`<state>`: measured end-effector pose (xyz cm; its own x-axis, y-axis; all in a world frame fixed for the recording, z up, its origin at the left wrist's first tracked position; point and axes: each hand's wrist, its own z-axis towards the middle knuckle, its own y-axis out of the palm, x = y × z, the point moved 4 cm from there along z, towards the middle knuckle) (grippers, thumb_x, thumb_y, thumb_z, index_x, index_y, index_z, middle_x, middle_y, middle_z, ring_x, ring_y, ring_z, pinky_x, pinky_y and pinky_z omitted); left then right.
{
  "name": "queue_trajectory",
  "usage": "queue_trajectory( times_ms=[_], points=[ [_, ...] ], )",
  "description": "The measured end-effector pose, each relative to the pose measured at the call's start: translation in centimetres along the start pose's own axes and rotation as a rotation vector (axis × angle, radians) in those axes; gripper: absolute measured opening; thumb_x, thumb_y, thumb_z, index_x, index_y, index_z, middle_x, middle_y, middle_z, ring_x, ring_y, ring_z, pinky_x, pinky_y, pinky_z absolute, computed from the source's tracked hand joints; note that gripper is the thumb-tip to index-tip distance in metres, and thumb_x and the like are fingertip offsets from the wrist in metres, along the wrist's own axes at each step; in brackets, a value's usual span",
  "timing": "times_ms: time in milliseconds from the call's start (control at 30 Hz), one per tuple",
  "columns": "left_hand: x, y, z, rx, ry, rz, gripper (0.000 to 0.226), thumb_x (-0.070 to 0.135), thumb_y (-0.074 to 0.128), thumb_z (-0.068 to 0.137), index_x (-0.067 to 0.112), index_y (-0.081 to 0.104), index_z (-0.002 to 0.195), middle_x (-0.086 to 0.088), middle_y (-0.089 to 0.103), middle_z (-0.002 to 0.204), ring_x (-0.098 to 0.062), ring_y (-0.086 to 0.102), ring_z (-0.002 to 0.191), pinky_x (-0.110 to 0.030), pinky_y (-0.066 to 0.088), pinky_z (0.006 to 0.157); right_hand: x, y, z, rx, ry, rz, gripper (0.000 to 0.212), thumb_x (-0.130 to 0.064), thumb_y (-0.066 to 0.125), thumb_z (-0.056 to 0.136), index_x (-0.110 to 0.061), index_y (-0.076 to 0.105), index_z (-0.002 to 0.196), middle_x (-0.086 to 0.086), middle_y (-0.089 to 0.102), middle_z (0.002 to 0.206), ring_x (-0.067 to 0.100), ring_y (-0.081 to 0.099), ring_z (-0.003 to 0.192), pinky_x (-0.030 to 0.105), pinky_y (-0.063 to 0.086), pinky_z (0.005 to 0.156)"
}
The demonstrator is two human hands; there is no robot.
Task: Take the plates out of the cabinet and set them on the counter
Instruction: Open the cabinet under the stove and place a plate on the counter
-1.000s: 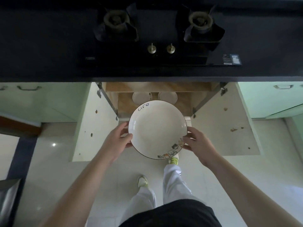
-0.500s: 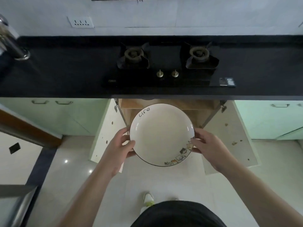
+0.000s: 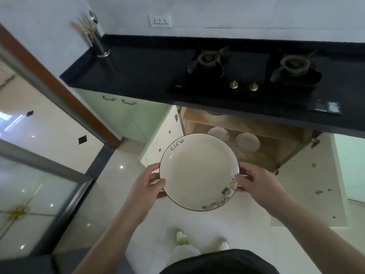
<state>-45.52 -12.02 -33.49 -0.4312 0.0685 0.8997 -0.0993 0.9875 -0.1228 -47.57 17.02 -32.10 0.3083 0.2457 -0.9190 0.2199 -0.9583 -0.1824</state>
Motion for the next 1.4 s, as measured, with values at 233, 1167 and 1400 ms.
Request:
queue_trajectory(
  times_ms=[233,1167,1400],
  points=[
    [-2.3,-7.4,-3.9,0.19,-0.014,-0.108,0.045,-0.004,0.053,0.088,0.032,0.067,0.11,-0.006,0.075,0.094,-0.025,0.072,0.087,-0.034,0.059,0.069,-3.0,7.4,2.6,-0.21,-0.064,-0.084,0.037,-0.004,0.057,0.092,-0.04,0.068,0.093,-0.017,0.075,0.083,0.002,0.07,0.074,0.01,0.051,0.058],
    [-1.2,-40.2,4.3,0.342,0.06,-0.293,0.047,-0.003,0.05,0.09,0.037,0.072,0.099,-0.003,0.077,0.091,-0.019,0.072,0.075,-0.027,0.057,0.061,-14.7,39.5,15.9,-0.323,-0.088,0.12,0.038,0.007,0.053,0.089,-0.023,0.071,0.103,0.006,0.075,0.096,0.014,0.071,0.081,0.024,0.057,0.066],
    [2.3,-44.0,13.4,0.284,0.012,-0.313,0.039,0.009,0.057,0.075,0.035,0.072,0.1,-0.006,0.076,0.095,-0.023,0.072,0.076,-0.032,0.059,0.065,-17.3,42.2,24.9,-0.279,-0.065,0.161,0.034,0.008,0.052,0.09,-0.016,0.067,0.108,0.007,0.075,0.094,0.014,0.072,0.079,0.022,0.056,0.065]
  ],
)
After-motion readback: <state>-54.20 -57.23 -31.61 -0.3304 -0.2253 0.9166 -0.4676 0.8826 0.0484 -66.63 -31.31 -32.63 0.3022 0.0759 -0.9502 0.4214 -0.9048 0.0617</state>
